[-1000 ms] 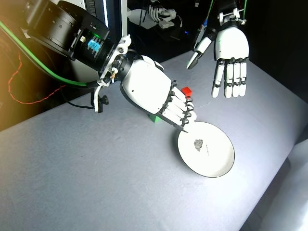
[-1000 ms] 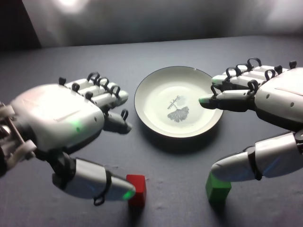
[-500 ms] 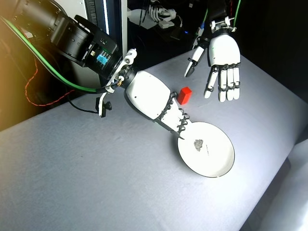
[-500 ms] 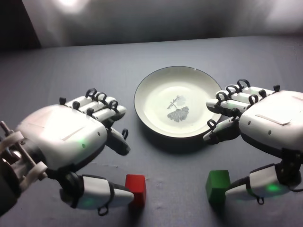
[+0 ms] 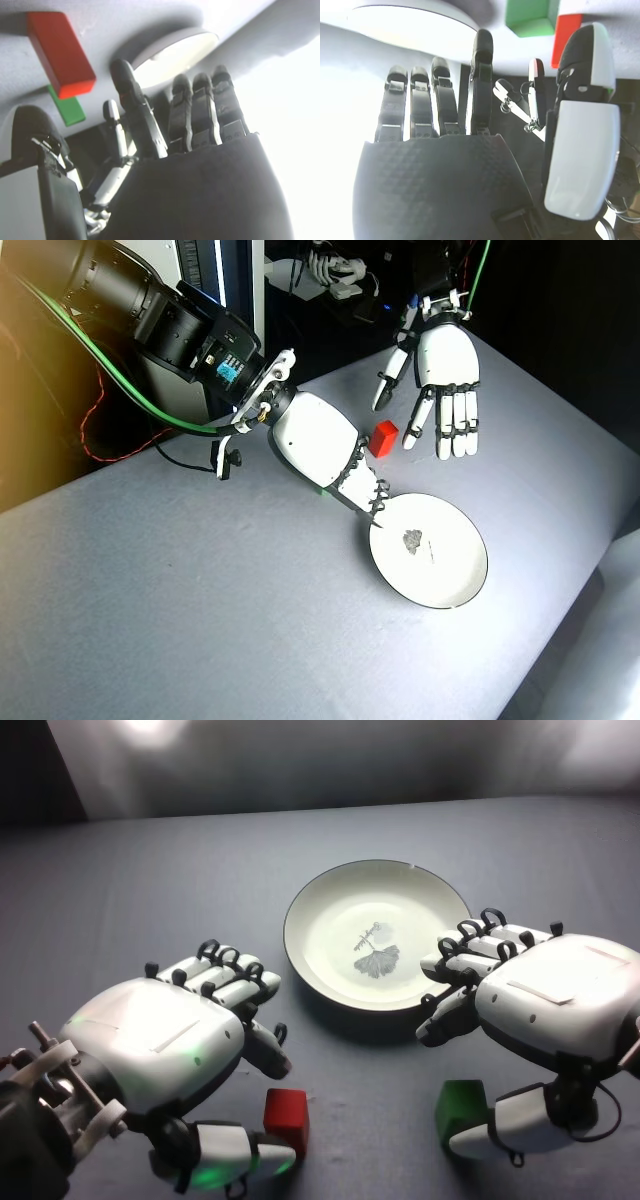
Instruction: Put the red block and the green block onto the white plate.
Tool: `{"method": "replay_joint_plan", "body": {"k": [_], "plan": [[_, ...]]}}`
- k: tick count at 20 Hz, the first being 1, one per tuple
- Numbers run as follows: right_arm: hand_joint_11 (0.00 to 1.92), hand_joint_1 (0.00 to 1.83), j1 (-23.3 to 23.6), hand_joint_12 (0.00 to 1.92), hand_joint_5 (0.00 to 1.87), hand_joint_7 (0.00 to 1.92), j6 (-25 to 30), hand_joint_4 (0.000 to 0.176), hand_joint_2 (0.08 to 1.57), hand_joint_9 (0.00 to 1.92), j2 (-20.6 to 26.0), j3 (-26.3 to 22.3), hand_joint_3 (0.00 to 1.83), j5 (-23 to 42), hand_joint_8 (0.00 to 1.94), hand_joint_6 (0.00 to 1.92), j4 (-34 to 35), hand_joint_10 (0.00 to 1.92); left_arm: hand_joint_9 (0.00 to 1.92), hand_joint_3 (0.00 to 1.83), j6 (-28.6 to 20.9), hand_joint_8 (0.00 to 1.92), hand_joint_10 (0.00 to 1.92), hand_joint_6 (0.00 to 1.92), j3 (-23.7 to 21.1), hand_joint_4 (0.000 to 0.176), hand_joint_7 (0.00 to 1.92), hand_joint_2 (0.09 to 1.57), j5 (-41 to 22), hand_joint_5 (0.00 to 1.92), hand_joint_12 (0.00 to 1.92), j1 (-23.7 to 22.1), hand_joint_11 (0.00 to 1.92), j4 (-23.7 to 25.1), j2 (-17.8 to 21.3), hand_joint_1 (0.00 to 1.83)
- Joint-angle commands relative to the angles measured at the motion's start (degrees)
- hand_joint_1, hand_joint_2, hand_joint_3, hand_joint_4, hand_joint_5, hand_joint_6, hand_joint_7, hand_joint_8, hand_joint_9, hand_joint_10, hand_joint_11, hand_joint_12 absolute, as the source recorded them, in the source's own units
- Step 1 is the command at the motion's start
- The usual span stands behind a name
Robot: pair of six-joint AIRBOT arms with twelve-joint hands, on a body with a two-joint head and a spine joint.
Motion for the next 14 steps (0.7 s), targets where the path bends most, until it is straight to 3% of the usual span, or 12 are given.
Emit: {"method": "replay_joint_plan", "body": {"k": [1, 4, 5, 9, 11, 12, 13, 14], "plan": [[0.0, 0.73, 0.1, 0.0, 0.65, 0.13, -0.6, 0.097, 0.85, 0.0, 0.0, 0.2, 0.0, 4.5, 0.0, 0.0, -1.4, 0.0, 0.0, 0.0, -0.3, 0.01, 0.0, 0.03, 0.1, 0.146, 0.13, 1.02, -5.5, 0.79, 0.0, 0.1, 0.0, 2.6, -0.2, 0.54], [0.0, 0.73, -0.5, 0.0, 0.64, 0.14, -1.7, 0.094, 0.86, 0.0, -1.7, 0.9, 0.0, 6.1, 0.0, 0.01, -1.2, 0.0, 0.0, 0.01, -0.4, 0.0, 0.0, 0.01, 0.2, 0.144, 0.12, 1.03, -6.5, 0.77, 0.0, 0.6, 0.0, 2.9, -1.1, 0.49], [0.0, 0.75, -0.8, 0.0, 0.65, 0.16, -2.2, 0.082, 0.86, 0.0, -2.3, 1.0, 0.0, 6.8, 0.01, 0.01, -1.2, 0.0, 0.0, 0.01, -0.8, 0.01, 0.0, 0.01, 0.5, 0.141, 0.14, 1.03, -6.7, 0.77, 0.0, 0.9, 0.0, 3.2, -1.5, 0.49], [0.0, 0.72, -2.2, 0.0, 0.65, 0.14, -3.1, 0.095, 0.87, 0.0, -3.8, 1.4, 0.01, 7.5, 0.0, 0.01, -1.2, 0.0, 0.0, 0.01, -1.4, 0.01, 0.0, 0.01, 1.1, 0.131, 0.16, 1.04, -8.3, 0.76, 0.0, 1.5, 0.0, 3.8, -3.1, 0.43], [0.0, 0.69, -2.8, 0.0, 0.63, 0.12, -3.2, 0.098, 0.89, 0.0, -4.3, 1.8, 0.01, 7.6, 0.0, 0.0, -1.2, 0.0, 0.0, 0.0, -1.5, 0.01, 0.0, 0.01, 1.3, 0.139, 0.16, 1.03, -8.6, 0.76, 0.0, 1.7, 0.0, 3.8, -3.8, 0.44], [0.0, 0.69, -3.0, 0.0, 0.62, 0.11, -3.2, 0.093, 0.9, 0.0, -4.4, 2.0, 0.01, 7.6, 0.0, 0.0, -1.2, 0.0, 0.0, 0.0, -1.5, 0.01, 0.0, 0.01, 1.5, 0.145, 0.17, 1.02, -8.7, 0.78, 0.0, 1.7, 0.0, 3.8, -4.2, 0.46], [0.0, 0.7, -3.0, 0.0, 0.62, 0.09, -3.2, 0.085, 0.89, 0.0, -4.5, 2.1, 0.01, 7.6, 0.0, 0.0, -1.2, 0.0, 0.0, 0.0, -1.5, 0.01, 0.0, 0.01, 1.6, 0.135, 0.17, 1.02, -8.9, 0.77, 0.0, 1.8, 0.0, 3.8, -4.4, 0.47], [0.0, 0.67, -3.0, 0.0, 0.64, 0.08, -3.2, 0.097, 0.89, 0.0, -4.6, 2.1, 0.01, 7.6, 0.0, 0.01, -1.2, 0.0, 0.0, 0.0, -1.5, 0.01, 0.0, 0.01, 1.7, 0.14, 0.18, 1.01, -9.1, 0.78, 0.0, 1.9, 0.0, 3.8, -4.6, 0.48]]}}
